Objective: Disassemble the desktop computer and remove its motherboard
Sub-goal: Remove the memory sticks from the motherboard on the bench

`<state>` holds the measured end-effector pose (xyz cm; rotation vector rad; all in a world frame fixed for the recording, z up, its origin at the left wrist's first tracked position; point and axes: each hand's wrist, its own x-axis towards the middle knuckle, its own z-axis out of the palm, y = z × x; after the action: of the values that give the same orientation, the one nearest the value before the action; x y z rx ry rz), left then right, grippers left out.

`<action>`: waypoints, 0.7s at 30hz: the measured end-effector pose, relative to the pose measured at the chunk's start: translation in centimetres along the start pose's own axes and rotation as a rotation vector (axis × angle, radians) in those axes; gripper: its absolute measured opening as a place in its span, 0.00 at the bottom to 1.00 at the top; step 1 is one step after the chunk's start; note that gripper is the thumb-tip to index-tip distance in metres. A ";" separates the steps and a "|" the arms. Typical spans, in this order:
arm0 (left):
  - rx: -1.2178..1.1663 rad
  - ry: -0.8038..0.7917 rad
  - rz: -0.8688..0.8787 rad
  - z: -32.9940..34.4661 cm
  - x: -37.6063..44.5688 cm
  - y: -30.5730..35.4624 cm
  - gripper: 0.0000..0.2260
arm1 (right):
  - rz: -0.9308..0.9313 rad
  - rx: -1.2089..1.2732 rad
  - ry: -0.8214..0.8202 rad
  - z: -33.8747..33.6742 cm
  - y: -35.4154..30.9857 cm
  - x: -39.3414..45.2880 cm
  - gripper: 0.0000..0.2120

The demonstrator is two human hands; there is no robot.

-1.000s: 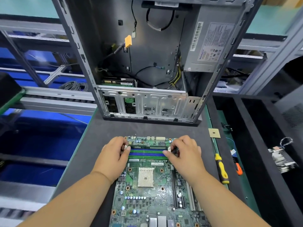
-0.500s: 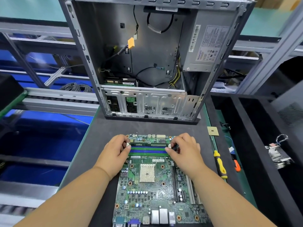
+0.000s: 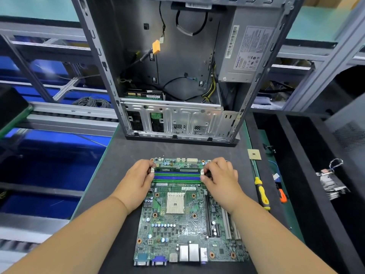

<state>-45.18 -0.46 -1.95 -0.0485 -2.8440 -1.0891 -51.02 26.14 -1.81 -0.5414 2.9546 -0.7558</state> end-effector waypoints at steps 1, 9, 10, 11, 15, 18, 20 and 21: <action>0.009 -0.004 0.002 0.0 0.0 -0.1 0.09 | -0.003 -0.002 -0.003 0.0 0.1 0.0 0.03; -0.034 0.027 -0.024 0.2 -0.2 -0.4 0.10 | -0.002 0.034 0.001 -0.1 0.4 0.0 0.02; -0.040 0.040 -0.030 0.3 -0.2 -0.3 0.10 | 0.005 0.050 0.006 -0.1 0.3 -0.1 0.02; -0.046 0.051 -0.035 0.3 -0.3 -0.3 0.10 | 0.011 0.064 0.012 -0.1 0.3 0.0 0.02; -0.065 0.150 -0.058 0.3 -0.6 -0.1 0.13 | 0.020 0.082 0.025 -0.1 0.2 0.0 0.03; -0.025 0.220 -0.067 0.2 -0.6 0.0 0.09 | 0.027 0.086 0.048 -0.1 0.1 -0.1 0.05; -0.002 0.214 -0.063 0.2 -0.6 -0.1 0.07 | 0.025 0.087 0.051 -0.1 0.1 -0.1 0.03; -0.004 0.198 -0.064 0.2 -0.5 -0.1 0.07 | 0.023 0.088 0.050 -0.1 0.1 -0.2 0.02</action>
<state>-44.68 -0.38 -2.20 0.1429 -2.6841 -1.0471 -50.92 26.32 -1.77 -0.4890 2.9499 -0.9050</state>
